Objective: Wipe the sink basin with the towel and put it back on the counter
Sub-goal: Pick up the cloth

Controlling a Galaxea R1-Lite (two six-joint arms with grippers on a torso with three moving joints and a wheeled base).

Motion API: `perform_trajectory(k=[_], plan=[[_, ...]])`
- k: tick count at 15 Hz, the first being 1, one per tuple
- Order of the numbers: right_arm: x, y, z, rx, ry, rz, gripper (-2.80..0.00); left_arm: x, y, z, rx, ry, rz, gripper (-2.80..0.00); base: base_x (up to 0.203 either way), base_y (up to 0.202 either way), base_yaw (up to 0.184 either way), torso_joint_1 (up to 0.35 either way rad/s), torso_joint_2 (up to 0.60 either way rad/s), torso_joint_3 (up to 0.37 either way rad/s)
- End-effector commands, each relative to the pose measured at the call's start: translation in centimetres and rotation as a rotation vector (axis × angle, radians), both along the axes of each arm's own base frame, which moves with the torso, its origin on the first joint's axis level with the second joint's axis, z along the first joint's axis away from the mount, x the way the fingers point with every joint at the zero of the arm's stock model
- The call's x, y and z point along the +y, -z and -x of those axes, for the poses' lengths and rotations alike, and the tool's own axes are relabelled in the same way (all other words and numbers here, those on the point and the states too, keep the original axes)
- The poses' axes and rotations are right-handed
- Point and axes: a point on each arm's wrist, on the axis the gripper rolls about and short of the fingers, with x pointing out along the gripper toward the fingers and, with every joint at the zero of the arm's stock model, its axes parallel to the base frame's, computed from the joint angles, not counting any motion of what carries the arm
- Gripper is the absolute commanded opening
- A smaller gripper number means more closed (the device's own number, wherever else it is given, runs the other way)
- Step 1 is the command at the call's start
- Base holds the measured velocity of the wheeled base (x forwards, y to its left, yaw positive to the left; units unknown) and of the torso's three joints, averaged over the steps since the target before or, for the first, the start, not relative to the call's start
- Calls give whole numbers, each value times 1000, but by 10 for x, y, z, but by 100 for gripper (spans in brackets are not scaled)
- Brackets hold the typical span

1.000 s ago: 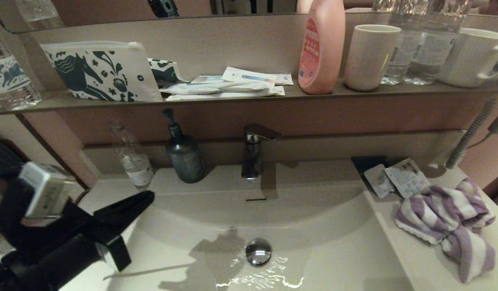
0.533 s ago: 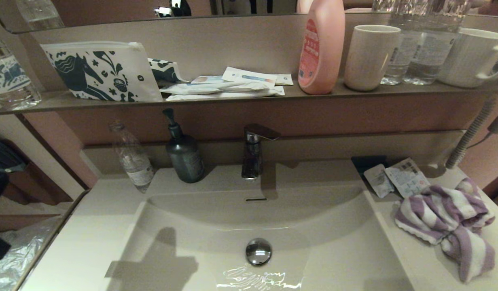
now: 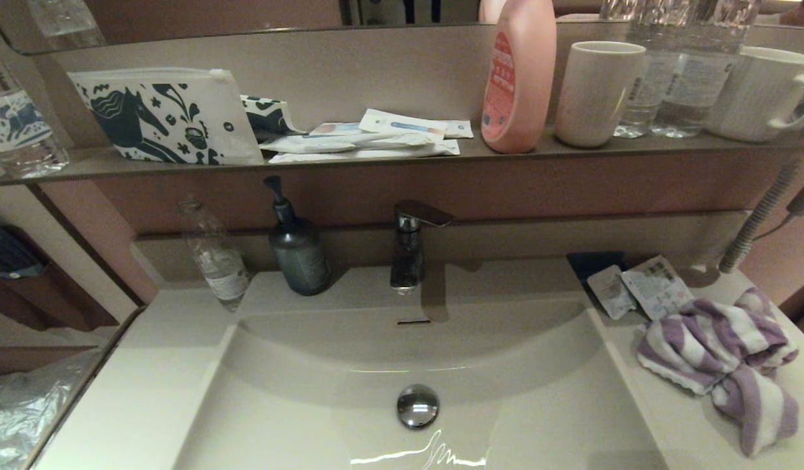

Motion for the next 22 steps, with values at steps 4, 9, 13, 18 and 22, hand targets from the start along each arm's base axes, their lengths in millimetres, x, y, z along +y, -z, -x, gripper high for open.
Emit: perform_trajectory(k=[4,9,13,18,22], plan=[[0,0,0,1,6,2,-280,-2,48,2,125,89,55,-280,0,0,0,0,0,0],[0,-29,4,-20,9,3,-280,-2,63,-3,180,108,9,-280,0,0,0,0,0,0],[-2,-78,-12,47,78,-18,-280,-3,63,-3,183,117,0,-280,0,0,0,0,0,0],[-5,-117,-76,282,222,0,-280,-3,63,-3,178,121,23,-280,0,0,0,0,0,0],[-19,-111,-138,539,376,67,-280,-3,63,-3,178,120,25,-280,0,0,0,0,0,0]])
